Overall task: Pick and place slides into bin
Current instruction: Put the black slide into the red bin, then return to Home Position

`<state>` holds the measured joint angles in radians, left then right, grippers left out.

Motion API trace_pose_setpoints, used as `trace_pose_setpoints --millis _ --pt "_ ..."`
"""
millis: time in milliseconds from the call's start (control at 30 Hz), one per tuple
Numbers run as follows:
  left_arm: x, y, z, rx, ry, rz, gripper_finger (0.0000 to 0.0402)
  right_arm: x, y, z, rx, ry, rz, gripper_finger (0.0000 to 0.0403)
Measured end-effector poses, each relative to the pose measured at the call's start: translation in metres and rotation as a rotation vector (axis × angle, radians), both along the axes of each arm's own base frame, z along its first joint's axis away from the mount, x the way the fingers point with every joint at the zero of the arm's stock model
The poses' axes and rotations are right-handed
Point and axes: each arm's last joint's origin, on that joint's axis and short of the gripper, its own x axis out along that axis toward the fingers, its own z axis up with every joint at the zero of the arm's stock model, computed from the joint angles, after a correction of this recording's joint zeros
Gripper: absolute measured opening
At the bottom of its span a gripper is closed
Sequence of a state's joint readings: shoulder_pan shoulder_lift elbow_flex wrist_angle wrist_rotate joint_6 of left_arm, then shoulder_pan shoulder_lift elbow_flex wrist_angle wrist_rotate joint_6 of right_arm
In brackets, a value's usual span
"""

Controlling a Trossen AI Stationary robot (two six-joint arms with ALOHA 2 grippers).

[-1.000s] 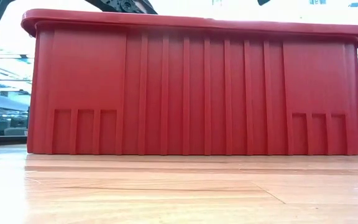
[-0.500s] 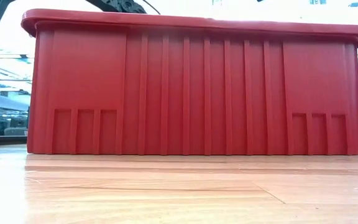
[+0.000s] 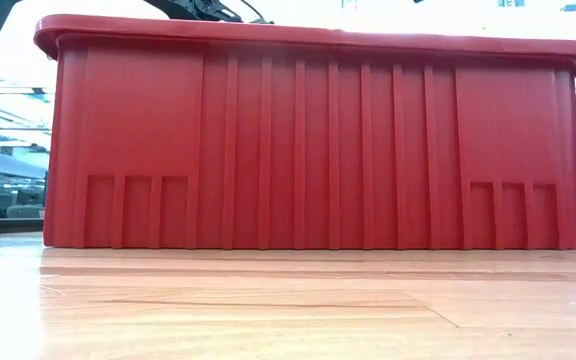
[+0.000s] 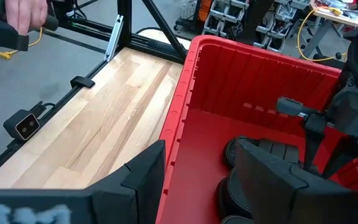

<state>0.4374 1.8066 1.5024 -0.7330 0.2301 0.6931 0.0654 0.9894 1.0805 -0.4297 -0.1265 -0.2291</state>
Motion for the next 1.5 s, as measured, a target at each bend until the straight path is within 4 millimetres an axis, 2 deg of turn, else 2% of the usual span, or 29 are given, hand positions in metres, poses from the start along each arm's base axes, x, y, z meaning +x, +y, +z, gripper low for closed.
trace_pose_setpoints --millis 133,267,467,567,667,800,933,1033,1133,1233,1333,1500 --pt "0.000 -0.005 0.004 -0.025 -0.004 0.071 0.0132 -0.001 0.000 0.001 -0.003 -0.005 -0.009 0.0180" --pt "-0.005 -0.011 0.017 -0.026 -0.029 0.096 0.0140 -0.006 -0.002 0.005 -0.019 -0.032 -0.051 0.0180" --pt "-0.022 -0.024 0.052 -0.024 -0.119 0.129 0.0132 -0.019 -0.003 0.017 -0.017 -0.115 -0.066 0.0180" --pt "-0.036 -0.035 0.076 -0.026 -0.183 0.140 0.0113 -0.029 -0.006 0.024 -0.035 -0.164 -0.132 0.0175" --pt "-0.052 -0.050 0.100 -0.033 -0.259 0.132 0.0077 -0.040 -0.008 0.030 -0.043 -0.204 -0.173 0.0151" --pt "-0.075 -0.073 0.130 -0.060 -0.364 0.090 0.0014 -0.054 -0.009 0.037 -0.038 -0.249 -0.175 0.0089" --pt "-0.103 -0.095 0.155 -0.108 -0.443 0.081 0.0009 -0.070 -0.010 0.040 -0.063 -0.275 -0.168 0.0015" --pt "-0.126 -0.110 0.167 -0.132 -0.471 0.062 0.0003 -0.082 -0.011 0.041 -0.051 -0.277 -0.171 0.0010" --pt "-0.144 -0.123 0.171 -0.161 -0.518 0.044 0.0002 -0.094 -0.011 0.044 -0.018 -0.305 -0.175 0.0004" --pt "-0.161 -0.134 0.164 -0.184 -0.542 0.061 0.0001 -0.104 -0.012 0.040 0.026 -0.317 -0.183 0.0003" --pt "-0.173 -0.142 0.152 -0.218 -0.597 0.080 0.0001 -0.106 -0.012 0.025 0.087 -0.301 -0.194 0.0001" --pt "-0.187 -0.154 0.128 -0.295 -0.702 0.057 0.0000 -0.098 -0.008 -0.014 0.200 -0.362 -0.119 0.0001"
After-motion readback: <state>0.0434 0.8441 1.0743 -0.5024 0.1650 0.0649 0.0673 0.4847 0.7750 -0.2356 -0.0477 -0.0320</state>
